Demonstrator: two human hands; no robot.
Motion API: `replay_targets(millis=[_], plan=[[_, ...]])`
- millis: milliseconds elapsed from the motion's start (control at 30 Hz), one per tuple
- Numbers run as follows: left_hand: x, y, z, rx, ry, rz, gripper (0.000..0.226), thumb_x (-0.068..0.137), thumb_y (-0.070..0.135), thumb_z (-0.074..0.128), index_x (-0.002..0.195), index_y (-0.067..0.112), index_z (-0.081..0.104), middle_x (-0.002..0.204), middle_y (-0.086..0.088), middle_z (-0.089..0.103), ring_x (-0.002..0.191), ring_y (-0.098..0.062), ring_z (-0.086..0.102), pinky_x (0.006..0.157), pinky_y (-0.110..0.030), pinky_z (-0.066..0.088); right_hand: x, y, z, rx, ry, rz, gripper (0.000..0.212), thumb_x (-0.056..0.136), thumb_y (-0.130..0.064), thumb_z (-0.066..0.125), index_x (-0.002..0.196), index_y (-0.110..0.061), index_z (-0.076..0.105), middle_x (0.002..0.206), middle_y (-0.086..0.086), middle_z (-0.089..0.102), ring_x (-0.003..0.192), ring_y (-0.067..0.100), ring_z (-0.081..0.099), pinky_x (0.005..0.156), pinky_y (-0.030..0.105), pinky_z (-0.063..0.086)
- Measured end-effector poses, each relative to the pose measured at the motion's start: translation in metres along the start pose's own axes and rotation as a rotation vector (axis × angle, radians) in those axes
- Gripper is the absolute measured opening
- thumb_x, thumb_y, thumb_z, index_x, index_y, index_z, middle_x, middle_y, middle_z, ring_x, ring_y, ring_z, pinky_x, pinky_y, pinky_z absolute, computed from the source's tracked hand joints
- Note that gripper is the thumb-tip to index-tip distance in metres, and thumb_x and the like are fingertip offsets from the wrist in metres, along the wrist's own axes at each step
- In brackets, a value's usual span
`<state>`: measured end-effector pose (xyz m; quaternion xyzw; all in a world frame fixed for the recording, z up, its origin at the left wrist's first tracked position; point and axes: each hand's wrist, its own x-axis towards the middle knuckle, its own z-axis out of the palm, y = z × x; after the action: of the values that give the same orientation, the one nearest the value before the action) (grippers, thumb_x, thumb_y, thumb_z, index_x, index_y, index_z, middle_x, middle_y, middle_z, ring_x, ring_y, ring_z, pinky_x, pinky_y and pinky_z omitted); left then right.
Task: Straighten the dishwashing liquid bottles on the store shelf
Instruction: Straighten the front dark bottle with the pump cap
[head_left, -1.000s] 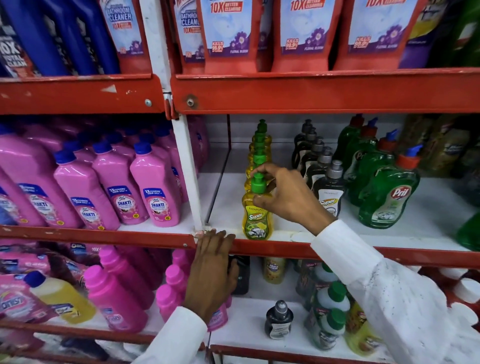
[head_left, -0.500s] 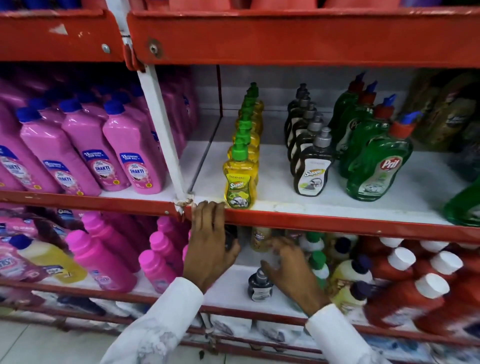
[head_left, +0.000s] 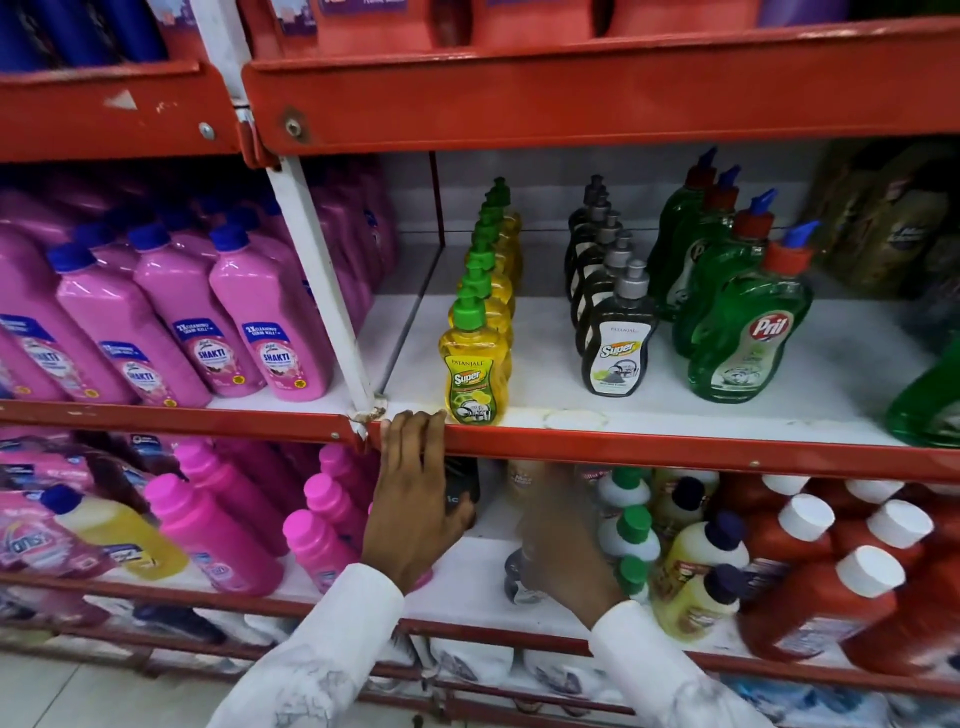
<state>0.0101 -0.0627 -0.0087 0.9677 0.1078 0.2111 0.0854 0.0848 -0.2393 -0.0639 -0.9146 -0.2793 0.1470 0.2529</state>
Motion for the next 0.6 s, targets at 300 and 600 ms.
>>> replay_targets(millis=[300,600], plan=[[-0.003,0.006,0.003,0.090,0.004,-0.055,0.093,0.066,0.036,0.073,0.145,0.010,0.031,0.145,-0.017,0.040,0.143,-0.039,0.028,0.115,-0.072,0.016,-0.075,-0.062,-0.169,0.212,0.393,-0.070,0.053,0.057,-0.012,0.091,0.104,-0.029,0.072,0.085,-0.018,0.070,0.074,-0.008,0.067,0.073,0.005,0.053],[-0.006,0.005,0.001,0.092,-0.047,-0.066,0.102,0.064,0.033,0.076,0.149,0.009,0.024,0.152,-0.019,0.035,0.147,-0.039,0.023,0.110,-0.072,0.029,-0.046,-0.075,-0.242,0.139,0.656,-0.136,0.051,0.062,-0.015,0.087,0.110,-0.018,0.072,0.098,0.000,0.078,0.079,0.011,0.072,0.079,0.031,0.062]])
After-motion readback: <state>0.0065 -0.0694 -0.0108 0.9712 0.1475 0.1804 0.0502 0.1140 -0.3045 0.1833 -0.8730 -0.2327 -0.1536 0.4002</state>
